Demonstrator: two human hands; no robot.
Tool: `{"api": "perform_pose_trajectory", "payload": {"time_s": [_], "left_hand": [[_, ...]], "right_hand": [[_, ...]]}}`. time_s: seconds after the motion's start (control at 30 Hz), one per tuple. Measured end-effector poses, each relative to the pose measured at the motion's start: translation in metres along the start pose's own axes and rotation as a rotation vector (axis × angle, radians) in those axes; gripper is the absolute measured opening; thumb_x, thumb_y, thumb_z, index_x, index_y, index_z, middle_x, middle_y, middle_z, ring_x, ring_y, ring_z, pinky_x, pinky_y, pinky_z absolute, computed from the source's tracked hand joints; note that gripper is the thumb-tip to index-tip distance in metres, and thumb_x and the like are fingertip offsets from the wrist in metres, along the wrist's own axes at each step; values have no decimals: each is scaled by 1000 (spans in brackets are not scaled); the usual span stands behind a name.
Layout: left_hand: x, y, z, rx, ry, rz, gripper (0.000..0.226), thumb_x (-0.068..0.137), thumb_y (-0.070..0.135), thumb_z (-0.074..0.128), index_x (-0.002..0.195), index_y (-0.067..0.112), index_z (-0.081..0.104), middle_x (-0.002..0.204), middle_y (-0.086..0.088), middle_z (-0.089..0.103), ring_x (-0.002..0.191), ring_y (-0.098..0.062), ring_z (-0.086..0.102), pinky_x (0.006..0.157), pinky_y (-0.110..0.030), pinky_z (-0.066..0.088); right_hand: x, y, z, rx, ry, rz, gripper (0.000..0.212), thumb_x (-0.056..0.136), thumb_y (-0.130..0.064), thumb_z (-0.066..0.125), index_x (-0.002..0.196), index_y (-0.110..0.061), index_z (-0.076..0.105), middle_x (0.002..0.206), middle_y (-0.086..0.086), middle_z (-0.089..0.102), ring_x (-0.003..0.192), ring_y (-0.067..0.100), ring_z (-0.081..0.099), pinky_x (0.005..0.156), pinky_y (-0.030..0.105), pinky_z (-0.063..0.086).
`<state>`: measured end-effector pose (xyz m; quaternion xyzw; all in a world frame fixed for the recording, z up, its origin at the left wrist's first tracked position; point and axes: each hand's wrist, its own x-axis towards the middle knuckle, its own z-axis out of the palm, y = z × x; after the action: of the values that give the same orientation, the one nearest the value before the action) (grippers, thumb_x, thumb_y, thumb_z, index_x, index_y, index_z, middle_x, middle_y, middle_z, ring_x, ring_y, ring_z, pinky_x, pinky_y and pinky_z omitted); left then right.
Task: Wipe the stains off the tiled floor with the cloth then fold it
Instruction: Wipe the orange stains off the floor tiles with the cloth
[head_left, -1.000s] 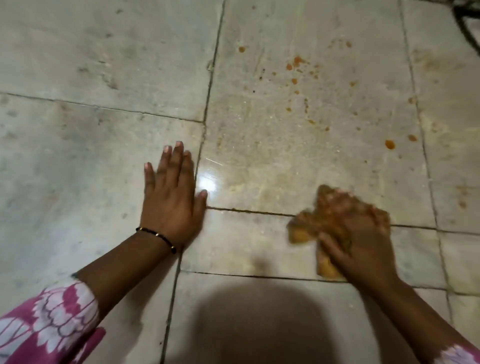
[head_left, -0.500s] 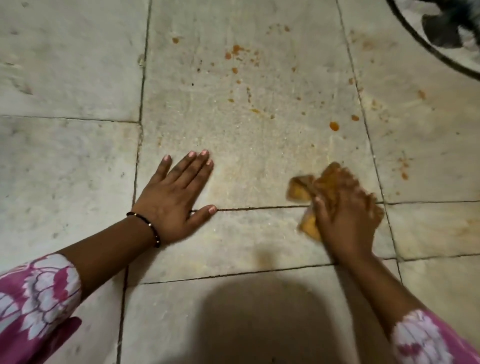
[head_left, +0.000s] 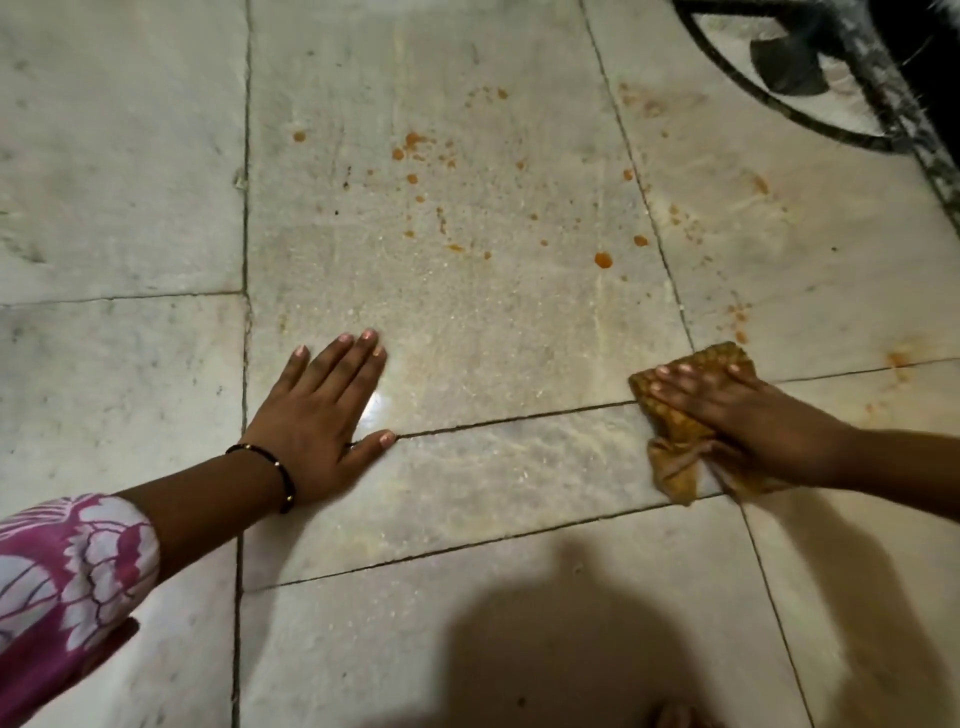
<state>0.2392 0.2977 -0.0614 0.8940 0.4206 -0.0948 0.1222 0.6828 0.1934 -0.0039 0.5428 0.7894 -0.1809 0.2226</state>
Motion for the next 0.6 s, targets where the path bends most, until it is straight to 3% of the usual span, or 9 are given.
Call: {"api": "perform_pose_trajectory", "payload": {"time_s": [0.1, 0.2, 0.27, 0.37, 0.43, 0.5, 0.6], "left_hand": [[7, 12, -31, 71, -105, -19, 108, 70, 80, -14, 151, 11, 4, 159, -8, 0, 145, -28, 12, 115, -45, 13], [19, 37, -51, 99, -188, 9, 113, 52, 79, -33, 146, 17, -21, 154, -3, -23, 146, -22, -4, 117, -41, 0], [37, 60, -51, 66, -145, 73, 106, 53, 76, -37, 141, 18, -26, 149, -2, -28, 145, -17, -13, 114, -37, -10], [66, 93, -39, -172, 14, 33, 101, 72, 78, -13, 149, 15, -4, 155, -2, -13, 145, -15, -6, 113, -34, -10], [77, 122, -30, -252, 64, 74, 88, 83, 68, 8, 150, 11, 9, 158, -6, 0, 146, -20, 5, 115, -36, -5], [81, 152, -15, -289, 101, 178, 80, 89, 63, 17, 150, 10, 17, 158, -10, 8, 145, -23, 12, 116, -40, 1], [85, 186, 4, -131, 52, 285, 82, 91, 66, 17, 150, 10, 18, 157, -9, 13, 144, -23, 16, 114, -48, 7]], "right_hand": [[24, 16, -25, 15, -126, 89, 68, 97, -45, 30, 138, -33, -23, 152, -7, -19, 145, 14, -7, 117, 39, 7], [68, -16, -34, 172, 77, 156, 80, 80, -70, 18, 142, -33, -16, 158, -3, -5, 146, 19, 1, 117, 45, 10], [85, -48, -23, 220, 275, 243, 93, 73, -78, 20, 149, -31, -5, 158, -8, 0, 145, 16, -1, 116, 49, 1], [76, -86, 1, 214, 454, 227, 78, 80, -64, 35, 148, -32, 19, 156, -8, 15, 145, 17, 8, 114, 51, -2], [41, -82, 30, 167, 416, 54, 69, 78, -51, 44, 143, -31, 34, 154, -3, 29, 143, 21, 18, 113, 53, 4], [0, -55, 55, 123, 367, -3, 68, 72, -51, 50, 137, -33, 41, 151, 0, 34, 141, 23, 24, 109, 61, 16], [-48, 14, 76, 199, 387, 270, 66, 76, -68, 41, 135, -37, 41, 154, 0, 29, 143, 21, 17, 105, 66, 19]]}}
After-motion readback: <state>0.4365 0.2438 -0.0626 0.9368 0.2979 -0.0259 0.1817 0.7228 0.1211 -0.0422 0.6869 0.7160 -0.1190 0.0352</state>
